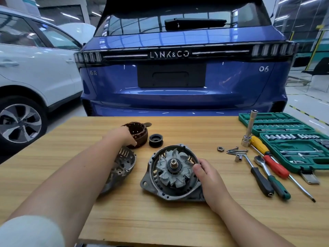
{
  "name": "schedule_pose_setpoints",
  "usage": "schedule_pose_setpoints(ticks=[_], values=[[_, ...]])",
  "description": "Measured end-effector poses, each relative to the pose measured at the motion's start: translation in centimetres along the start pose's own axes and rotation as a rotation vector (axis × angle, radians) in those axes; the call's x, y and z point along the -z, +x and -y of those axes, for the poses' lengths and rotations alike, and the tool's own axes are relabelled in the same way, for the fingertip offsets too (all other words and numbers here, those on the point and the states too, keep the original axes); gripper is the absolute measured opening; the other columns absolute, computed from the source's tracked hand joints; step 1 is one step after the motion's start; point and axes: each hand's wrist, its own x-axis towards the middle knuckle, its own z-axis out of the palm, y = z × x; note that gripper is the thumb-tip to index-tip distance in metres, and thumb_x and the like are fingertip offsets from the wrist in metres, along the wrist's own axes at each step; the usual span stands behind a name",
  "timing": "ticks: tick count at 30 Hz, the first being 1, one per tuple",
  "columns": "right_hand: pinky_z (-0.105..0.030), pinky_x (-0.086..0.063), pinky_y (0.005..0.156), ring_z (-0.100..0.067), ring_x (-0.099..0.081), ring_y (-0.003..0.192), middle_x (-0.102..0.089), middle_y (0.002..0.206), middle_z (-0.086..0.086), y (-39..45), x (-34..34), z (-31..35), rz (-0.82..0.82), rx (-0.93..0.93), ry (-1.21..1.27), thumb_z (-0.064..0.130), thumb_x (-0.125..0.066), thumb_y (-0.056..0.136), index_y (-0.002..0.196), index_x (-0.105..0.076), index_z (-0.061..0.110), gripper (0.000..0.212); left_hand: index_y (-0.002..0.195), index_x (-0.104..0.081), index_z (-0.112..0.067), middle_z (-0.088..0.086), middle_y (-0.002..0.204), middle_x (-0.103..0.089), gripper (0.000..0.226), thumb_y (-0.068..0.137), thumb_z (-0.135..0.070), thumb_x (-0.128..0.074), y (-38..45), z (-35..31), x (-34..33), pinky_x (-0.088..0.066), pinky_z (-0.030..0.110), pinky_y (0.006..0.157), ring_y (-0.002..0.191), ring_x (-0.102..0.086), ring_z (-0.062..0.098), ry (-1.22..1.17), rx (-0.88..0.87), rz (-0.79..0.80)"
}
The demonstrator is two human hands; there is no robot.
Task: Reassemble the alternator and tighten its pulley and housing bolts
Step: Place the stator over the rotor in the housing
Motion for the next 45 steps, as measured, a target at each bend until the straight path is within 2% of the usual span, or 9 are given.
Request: schedule_pose_setpoints(ticks=[8,19,26,31,33,36,40,42,45], values=[[-0.040,-0.051,0.094,-0.006,-0.066,0.104,-0.073,0.106,0.014,0.1,0.2,0.0,-0.014,0.000,-0.041,0.076,-0.048,0.077,0.113,-0.065,0.031,0.060,0.130,-0.062,-0.012,0.003,0.095,-0.063,0.062,0.087,-0.055,-0.076,1.4,0.2,-1.8,-0.044,0.029,0.059,0.078,-0.058,0.017,-0.017,-0.019,-0.051],[-0.031,-0.051,0.086,0.000,-0.065,0.098,-0.071,0.100,0.022,0.0,0.1,0.3,-0.075,-0.035,-0.055,0.075,-0.046,0.075,0.109,-0.064,0.033,0.057,0.131,-0.064,-0.016,0.002,0.101,-0.070,0.057,0.089,-0.054,-0.074,-2.7,-0.5,0.2,-0.049,0.033,0.065,0.086,-0.066,0.021,-0.653,-0.178,-0.234],[-0.035,-0.051,0.086,-0.012,-0.063,0.109,-0.066,0.119,0.005,-0.2,-0.3,2.7,-0.126,-0.209,0.060,0.079,-0.046,0.082,0.121,-0.058,0.030,0.064,0.097,-0.063,-0.034,-0.013,0.088,-0.064,0.031,0.083,-0.056,-0.079,-11.8,-1.2,3.6,-0.040,0.028,0.058,0.079,-0.061,0.009,-0.575,-0.445,-0.326],[-0.045,-0.026,0.119,-0.016,-0.042,0.138,-0.045,0.155,0.000,0.8,-0.9,10.3,-0.226,-0.131,0.270,0.083,-0.034,0.085,0.155,-0.035,0.022,0.092,0.083,-0.057,-0.039,-0.014,0.084,-0.059,0.032,0.076,-0.049,-0.086,-18.8,-0.6,3.9,-0.038,0.028,0.061,0.076,-0.056,0.007,-0.447,-0.622,-0.369],[-0.041,-0.042,0.108,-0.010,-0.052,0.126,-0.060,0.140,0.011,0.9,-1.4,14.1,-0.149,-0.069,0.340,0.077,-0.047,0.080,0.141,-0.056,0.027,0.080,0.089,-0.063,-0.028,-0.006,0.104,-0.065,0.033,0.074,-0.044,-0.088,-21.0,-0.8,3.3,-0.047,0.033,0.078,0.097,-0.060,0.017,-0.438,-0.711,-0.363],[-0.018,-0.054,0.056,-0.005,-0.068,0.088,-0.074,0.091,0.016,0.3,-1.7,16.3,-0.142,0.014,0.378,0.036,-0.062,0.088,0.107,-0.075,0.028,0.024,0.095,-0.063,-0.028,-0.004,0.115,-0.059,0.036,0.074,-0.046,-0.086,-23.0,-0.9,2.2,-0.042,0.022,0.083,0.104,-0.054,0.012,-0.426,-0.802,-0.397],[-0.014,-0.052,0.052,-0.002,-0.070,0.091,-0.076,0.095,0.015,-1.6,-2.4,14.6,-0.120,-0.014,0.555,0.024,-0.054,0.098,0.104,-0.074,0.032,0.023,0.115,-0.043,-0.055,-0.016,0.127,-0.049,0.055,0.069,-0.073,-0.068,-24.6,-1.9,1.0,-0.043,0.009,0.089,0.109,-0.053,-0.009,-0.981,-0.722,-0.293],[-0.024,-0.059,0.067,-0.010,-0.071,0.100,-0.074,0.112,0.009,-2.5,-3.2,13.8,-0.150,-0.015,0.541,0.030,-0.055,0.099,0.116,-0.070,0.034,0.023,0.134,-0.039,-0.047,-0.019,0.128,-0.051,0.075,0.069,-0.080,-0.056,-24.6,-3.3,-0.1,-0.047,0.022,0.098,0.111,-0.055,-0.011,-1.349,-0.592,-0.226],[-0.048,-0.058,0.091,-0.020,-0.066,0.113,-0.070,0.121,0.004,-2.9,-3.6,12.8,-0.180,-0.015,0.479,0.041,-0.056,0.096,0.119,-0.067,0.038,0.026,0.132,-0.058,-0.032,0.001,0.125,-0.065,0.077,0.077,-0.085,-0.050,-24.0,-4.5,-2.5,-0.051,0.056,0.105,0.120,-0.063,0.021,-1.638,-0.452,-0.133]])
